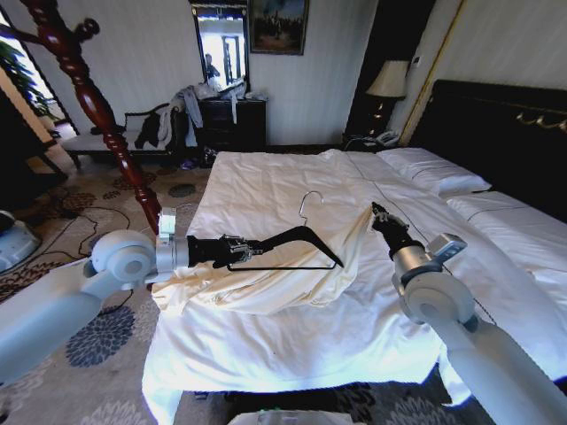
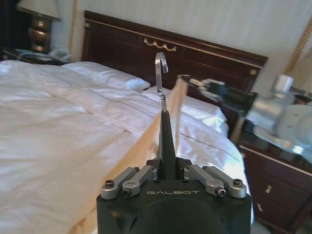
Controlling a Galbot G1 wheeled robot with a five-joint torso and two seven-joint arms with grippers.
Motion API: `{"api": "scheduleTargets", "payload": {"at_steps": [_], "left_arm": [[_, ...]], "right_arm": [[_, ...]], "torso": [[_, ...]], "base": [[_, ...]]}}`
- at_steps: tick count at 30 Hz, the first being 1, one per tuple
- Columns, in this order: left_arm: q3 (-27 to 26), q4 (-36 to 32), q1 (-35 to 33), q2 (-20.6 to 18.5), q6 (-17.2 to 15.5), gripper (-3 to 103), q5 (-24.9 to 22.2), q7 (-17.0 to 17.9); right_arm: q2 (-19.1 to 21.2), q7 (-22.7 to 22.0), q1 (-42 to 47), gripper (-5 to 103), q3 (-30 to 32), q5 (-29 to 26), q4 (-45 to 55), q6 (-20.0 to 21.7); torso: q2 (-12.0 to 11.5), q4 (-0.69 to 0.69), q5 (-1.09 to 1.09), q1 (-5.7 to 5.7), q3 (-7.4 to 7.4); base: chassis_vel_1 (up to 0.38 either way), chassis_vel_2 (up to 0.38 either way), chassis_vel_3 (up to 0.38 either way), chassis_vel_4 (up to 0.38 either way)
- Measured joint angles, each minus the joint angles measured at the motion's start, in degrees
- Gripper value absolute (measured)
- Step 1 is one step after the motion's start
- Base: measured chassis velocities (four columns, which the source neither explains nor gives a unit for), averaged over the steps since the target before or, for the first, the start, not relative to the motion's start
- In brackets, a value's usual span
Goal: Pick up the clothes from the bed and hang them on the clothes hanger.
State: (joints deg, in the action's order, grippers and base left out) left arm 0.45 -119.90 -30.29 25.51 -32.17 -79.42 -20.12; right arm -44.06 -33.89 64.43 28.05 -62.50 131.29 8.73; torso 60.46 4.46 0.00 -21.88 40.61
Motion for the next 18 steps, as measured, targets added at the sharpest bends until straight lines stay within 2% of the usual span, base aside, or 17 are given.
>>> {"api": "scheduleTargets", "payload": {"at_steps": [11, 18], "left_arm": [[-0.84, 4.05, -0.32, 5.62, 0.58, 17, 2.17, 1.62], [-2.66, 4.81, -0.8, 5.5, 0.58, 17, 2.22, 1.18]], "right_arm": [[0.07, 7.68, 1.74, 0, -0.9, 0.77, 2.89, -5.91], [0.38, 8.19, 1.4, 0, -1.22, 1.86, 1.53, -6.09]], "torso": [[0.0, 0.01, 0.0, 0.0, 0.0], [-0.01, 0.01, 0.0, 0.0, 0.0]], "base": [[0.0, 0.0, 0.0, 0.0], [0.0, 0.0, 0.0, 0.0]]}}
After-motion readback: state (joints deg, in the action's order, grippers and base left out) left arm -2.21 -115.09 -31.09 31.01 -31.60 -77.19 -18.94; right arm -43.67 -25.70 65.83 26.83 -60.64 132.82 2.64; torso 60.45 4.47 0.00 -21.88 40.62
